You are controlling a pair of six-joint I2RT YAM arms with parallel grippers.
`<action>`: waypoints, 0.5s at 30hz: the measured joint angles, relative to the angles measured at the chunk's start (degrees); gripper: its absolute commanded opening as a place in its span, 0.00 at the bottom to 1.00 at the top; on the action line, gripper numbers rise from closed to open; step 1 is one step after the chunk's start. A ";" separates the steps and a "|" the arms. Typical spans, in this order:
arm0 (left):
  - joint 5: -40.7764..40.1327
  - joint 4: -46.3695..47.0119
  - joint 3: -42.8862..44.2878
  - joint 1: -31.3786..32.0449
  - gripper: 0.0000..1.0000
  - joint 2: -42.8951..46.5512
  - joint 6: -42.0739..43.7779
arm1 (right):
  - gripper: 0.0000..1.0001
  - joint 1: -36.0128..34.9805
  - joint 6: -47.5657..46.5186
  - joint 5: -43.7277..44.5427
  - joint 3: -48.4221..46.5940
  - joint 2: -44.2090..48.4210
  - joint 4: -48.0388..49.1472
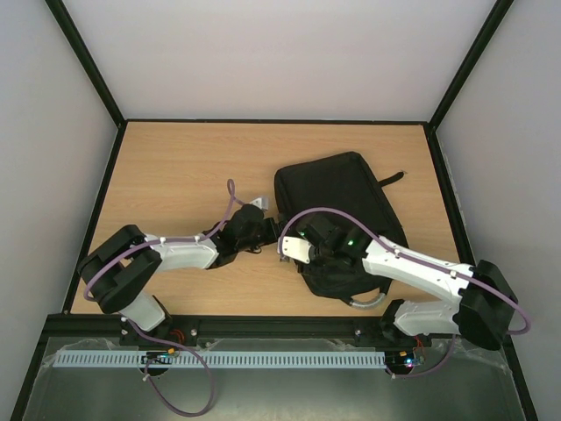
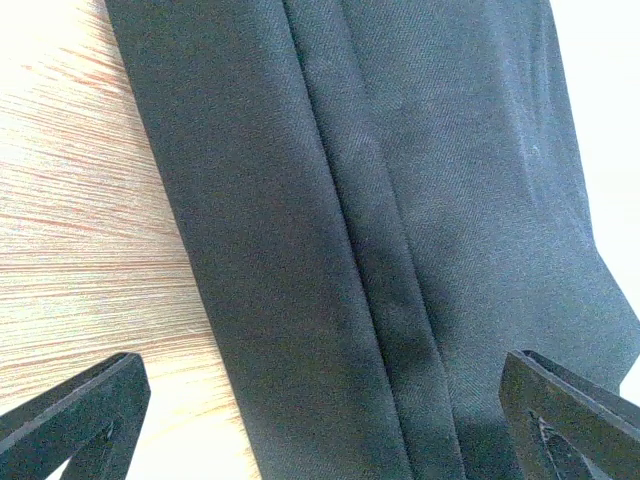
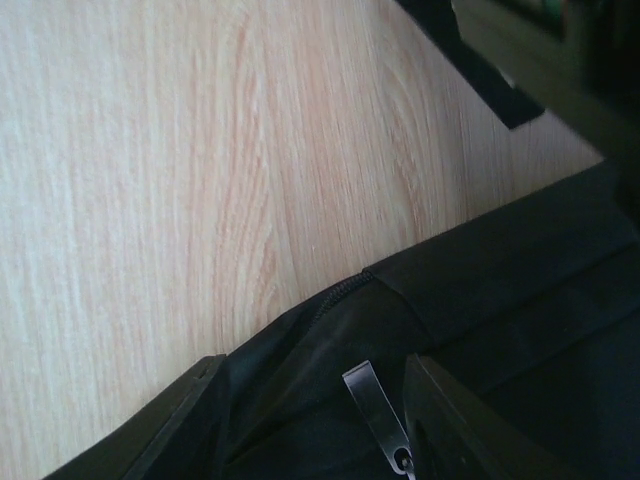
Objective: Pack the student bag
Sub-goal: Zip the student bag at the center of the board.
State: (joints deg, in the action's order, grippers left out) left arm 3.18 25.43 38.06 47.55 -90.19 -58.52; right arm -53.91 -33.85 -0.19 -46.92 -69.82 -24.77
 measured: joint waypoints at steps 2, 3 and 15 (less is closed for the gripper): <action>0.00 0.07 -0.28 0.00 0.99 0.11 -0.07 | 0.45 -0.24 0.22 1.77 0.66 -1.03 1.03; -0.02 0.17 -0.46 0.00 0.99 0.15 -0.07 | 0.45 -0.28 0.46 2.89 1.07 -1.42 1.60; -0.22 0.46 -1.16 0.00 0.98 0.20 -0.72 | 0.39 -0.46 2.16 7.82 2.05 -1.68 5.68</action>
State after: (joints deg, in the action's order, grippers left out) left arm 2.96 25.89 36.91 47.55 -90.00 -59.24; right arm -54.37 -31.68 7.64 -44.86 -71.50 -19.09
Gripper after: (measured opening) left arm 0.986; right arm 0.394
